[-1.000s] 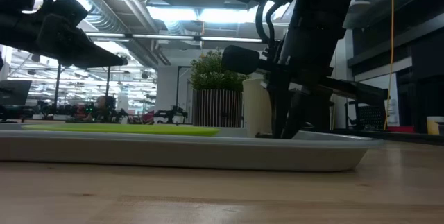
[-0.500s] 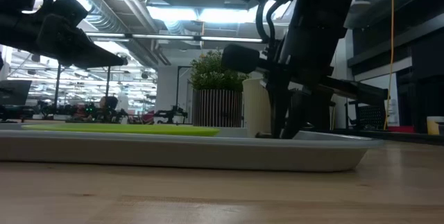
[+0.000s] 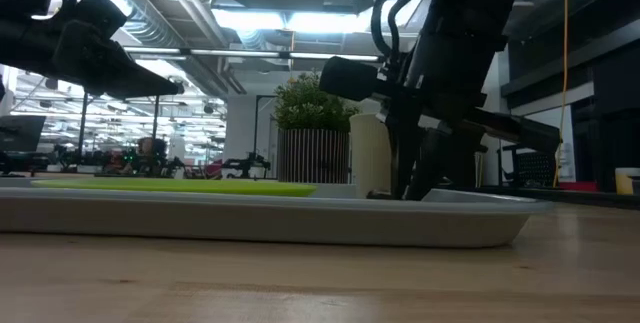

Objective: Pick and place plate/cup/fork/spoon on tray
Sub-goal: Put the black spoon on the gray serving tray to the left of the orange fork, then return to Home Position

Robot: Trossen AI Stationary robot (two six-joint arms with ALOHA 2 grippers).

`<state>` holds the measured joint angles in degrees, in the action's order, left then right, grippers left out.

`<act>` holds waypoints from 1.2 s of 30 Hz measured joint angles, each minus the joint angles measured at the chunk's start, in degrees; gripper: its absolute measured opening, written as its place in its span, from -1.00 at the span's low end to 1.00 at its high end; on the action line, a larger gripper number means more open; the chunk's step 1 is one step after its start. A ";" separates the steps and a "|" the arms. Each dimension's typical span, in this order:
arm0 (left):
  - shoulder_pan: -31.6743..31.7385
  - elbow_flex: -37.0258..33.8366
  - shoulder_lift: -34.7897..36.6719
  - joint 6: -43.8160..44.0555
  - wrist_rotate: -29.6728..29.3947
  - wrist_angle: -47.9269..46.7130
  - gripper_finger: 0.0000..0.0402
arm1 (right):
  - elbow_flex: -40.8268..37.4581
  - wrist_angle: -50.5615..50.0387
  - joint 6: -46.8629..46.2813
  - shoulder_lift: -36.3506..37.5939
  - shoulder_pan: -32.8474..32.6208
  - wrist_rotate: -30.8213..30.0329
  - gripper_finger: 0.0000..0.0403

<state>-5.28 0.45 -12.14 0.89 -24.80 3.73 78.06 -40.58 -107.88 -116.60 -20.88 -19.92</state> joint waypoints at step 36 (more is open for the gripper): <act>0.01 0.00 0.00 0.01 0.00 0.00 -0.73 | 10.20 19.26 85.89 0.65 -12.08 15.19 -0.74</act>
<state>-5.26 0.45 -12.14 0.90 -24.80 3.73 88.27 -21.32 -21.99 -115.94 -32.96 -4.74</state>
